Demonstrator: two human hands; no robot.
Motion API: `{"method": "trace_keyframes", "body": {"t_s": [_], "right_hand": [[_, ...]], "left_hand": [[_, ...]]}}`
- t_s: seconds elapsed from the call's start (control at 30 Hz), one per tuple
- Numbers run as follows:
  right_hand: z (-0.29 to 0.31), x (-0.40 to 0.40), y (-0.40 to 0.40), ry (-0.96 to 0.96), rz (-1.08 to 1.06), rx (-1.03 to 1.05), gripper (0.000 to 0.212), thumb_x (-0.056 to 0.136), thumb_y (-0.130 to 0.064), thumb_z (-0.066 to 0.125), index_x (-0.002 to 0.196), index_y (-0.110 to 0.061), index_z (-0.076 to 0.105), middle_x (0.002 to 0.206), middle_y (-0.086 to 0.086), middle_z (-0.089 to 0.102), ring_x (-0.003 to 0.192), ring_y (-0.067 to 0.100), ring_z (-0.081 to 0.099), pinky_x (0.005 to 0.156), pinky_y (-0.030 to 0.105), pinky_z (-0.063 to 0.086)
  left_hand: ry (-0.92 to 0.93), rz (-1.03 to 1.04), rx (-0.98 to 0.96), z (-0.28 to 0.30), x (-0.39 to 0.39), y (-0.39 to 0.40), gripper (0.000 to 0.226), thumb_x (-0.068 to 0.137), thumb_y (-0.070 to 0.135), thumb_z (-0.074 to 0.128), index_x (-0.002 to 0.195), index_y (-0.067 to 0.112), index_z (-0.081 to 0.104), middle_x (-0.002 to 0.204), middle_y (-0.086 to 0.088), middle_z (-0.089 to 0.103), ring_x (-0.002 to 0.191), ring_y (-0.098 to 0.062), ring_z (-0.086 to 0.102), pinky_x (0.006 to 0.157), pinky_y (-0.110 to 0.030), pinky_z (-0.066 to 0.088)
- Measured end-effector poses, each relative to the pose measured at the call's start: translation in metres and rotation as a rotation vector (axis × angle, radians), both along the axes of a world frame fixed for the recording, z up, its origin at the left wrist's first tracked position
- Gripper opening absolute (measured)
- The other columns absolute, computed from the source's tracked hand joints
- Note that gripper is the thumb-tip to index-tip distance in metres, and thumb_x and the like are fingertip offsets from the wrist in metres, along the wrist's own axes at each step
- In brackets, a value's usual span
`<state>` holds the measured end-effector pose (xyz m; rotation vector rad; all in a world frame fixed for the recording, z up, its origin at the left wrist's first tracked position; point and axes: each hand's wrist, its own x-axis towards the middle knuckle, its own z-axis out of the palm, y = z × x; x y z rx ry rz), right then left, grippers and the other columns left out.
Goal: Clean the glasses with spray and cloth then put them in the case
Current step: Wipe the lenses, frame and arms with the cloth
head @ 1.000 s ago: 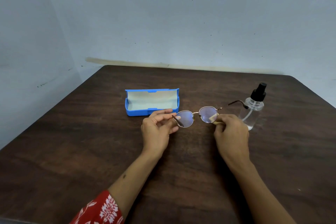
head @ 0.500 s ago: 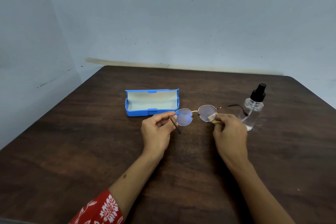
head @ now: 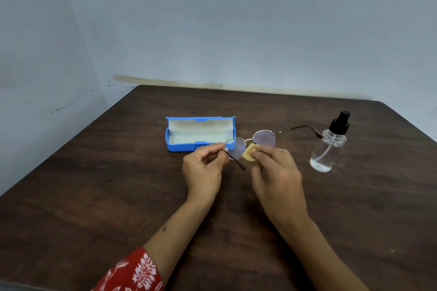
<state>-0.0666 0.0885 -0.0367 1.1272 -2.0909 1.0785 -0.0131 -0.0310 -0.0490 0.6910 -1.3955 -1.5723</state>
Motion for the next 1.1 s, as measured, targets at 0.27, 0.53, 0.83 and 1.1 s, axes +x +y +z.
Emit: {"method": "trace_keyframes", "body": {"t_s": [0.27,0.53,0.83,1.1], "right_hand": [[0.004,-0.001,-0.003,0.164,0.027,0.288,0.03,0.074,0.005,0.071,0.104,0.004,0.068,0.108,0.015,0.067,0.098,0.029,0.064,0.068,0.032,0.058],[0.004,0.002,-0.004,0.186,0.054,0.309,0.025,0.076,0.003,0.067,0.102,0.002,0.068,0.105,0.013,0.067,0.094,0.03,0.064,0.068,0.033,0.057],[0.0,-0.001,-0.006,0.196,0.019,0.255,0.023,0.079,0.0,0.06,0.1,0.0,0.07,0.102,0.011,0.067,0.092,0.026,0.062,0.06,0.03,0.055],[0.003,-0.003,-0.007,0.16,-0.034,0.265,0.026,0.076,0.004,0.063,0.101,0.001,0.069,0.105,0.014,0.067,0.093,0.03,0.064,0.058,0.03,0.056]], "left_hand": [[-0.04,-0.056,-0.287,0.003,0.004,0.006,0.034,0.073,-0.005,0.073,0.08,0.028,0.07,0.087,0.01,0.069,0.085,0.001,0.066,0.085,-0.021,0.052],[-0.025,-0.078,-0.32,0.002,0.004,0.007,0.035,0.073,-0.005,0.073,0.079,0.029,0.07,0.086,0.009,0.069,0.086,-0.004,0.066,0.084,-0.02,0.051],[-0.027,-0.094,-0.268,-0.001,0.004,0.003,0.032,0.073,-0.002,0.074,0.081,0.028,0.072,0.092,0.006,0.07,0.093,-0.01,0.067,0.086,-0.03,0.054],[-0.029,-0.087,-0.282,-0.002,0.002,0.002,0.03,0.073,-0.003,0.074,0.083,0.025,0.072,0.093,0.006,0.069,0.093,-0.01,0.066,0.087,-0.026,0.052]]}}
